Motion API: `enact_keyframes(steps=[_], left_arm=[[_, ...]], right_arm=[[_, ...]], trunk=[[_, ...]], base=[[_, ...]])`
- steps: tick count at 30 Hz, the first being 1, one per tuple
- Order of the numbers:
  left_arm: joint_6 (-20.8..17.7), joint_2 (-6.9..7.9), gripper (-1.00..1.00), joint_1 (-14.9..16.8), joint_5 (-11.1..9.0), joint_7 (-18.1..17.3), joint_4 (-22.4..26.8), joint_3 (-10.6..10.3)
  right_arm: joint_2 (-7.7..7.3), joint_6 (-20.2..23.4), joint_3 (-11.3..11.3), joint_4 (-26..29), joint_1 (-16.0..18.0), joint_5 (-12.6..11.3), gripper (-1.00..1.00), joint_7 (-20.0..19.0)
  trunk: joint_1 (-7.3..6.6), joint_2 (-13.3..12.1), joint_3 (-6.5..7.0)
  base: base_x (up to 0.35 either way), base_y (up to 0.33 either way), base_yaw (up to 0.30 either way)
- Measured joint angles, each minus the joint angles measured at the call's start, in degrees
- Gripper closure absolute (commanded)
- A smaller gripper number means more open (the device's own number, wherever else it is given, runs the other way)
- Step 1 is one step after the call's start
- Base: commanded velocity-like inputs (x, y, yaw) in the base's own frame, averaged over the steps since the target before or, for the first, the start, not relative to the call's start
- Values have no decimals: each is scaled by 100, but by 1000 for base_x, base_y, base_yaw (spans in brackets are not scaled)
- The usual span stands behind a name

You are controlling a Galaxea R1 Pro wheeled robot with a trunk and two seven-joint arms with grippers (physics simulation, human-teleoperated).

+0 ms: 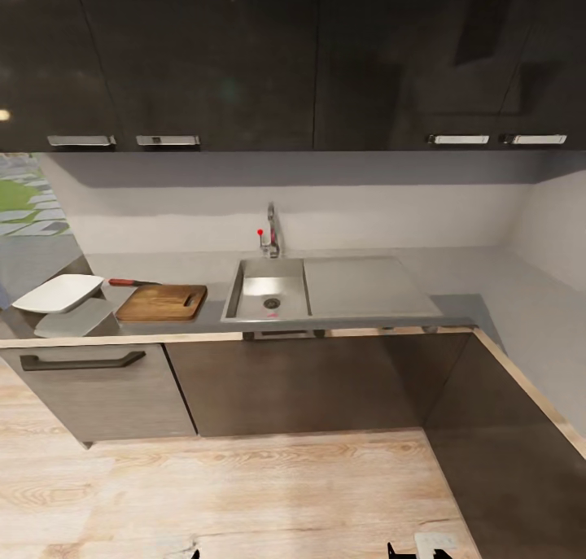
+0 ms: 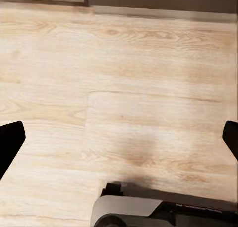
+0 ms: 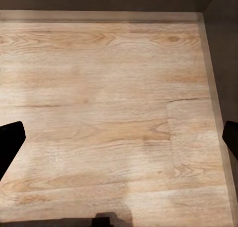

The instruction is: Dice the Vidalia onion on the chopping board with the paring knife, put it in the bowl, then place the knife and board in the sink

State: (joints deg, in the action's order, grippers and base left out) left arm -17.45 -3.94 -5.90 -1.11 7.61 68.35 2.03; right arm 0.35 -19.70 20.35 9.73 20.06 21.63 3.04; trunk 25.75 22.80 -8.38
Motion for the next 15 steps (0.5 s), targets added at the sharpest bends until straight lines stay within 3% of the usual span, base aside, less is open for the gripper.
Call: enact_keyframes(steps=[6, 9, 10, 15], left_arm=[[-681, -61, -100, 742, 0, -16, 73, -254], [-1055, -102, -100, 1278, 0, -17, 82, -454], [-1375, -230, -100, 1678, -10, -15, 91, -594], [-1697, -373, -100, 2566, -3, -13, 64, -728]], right_arm=[[-1, 1, -1, -1, 1, 0, -100, 0], [-1, 0, -1, -1, 1, 0, -100, 9], [-5, 0, 0, -1, 0, 0, -100, 22], [-9, 7, -1, -1, 1, 0, -100, 29]], trunk=[[0, -1, 0], [0, -1, 1], [0, 0, 1], [0, -1, 1]], base=[[0, 0, 0], [0, 0, 0], [0, 0, 0], [0, 0, 0]])
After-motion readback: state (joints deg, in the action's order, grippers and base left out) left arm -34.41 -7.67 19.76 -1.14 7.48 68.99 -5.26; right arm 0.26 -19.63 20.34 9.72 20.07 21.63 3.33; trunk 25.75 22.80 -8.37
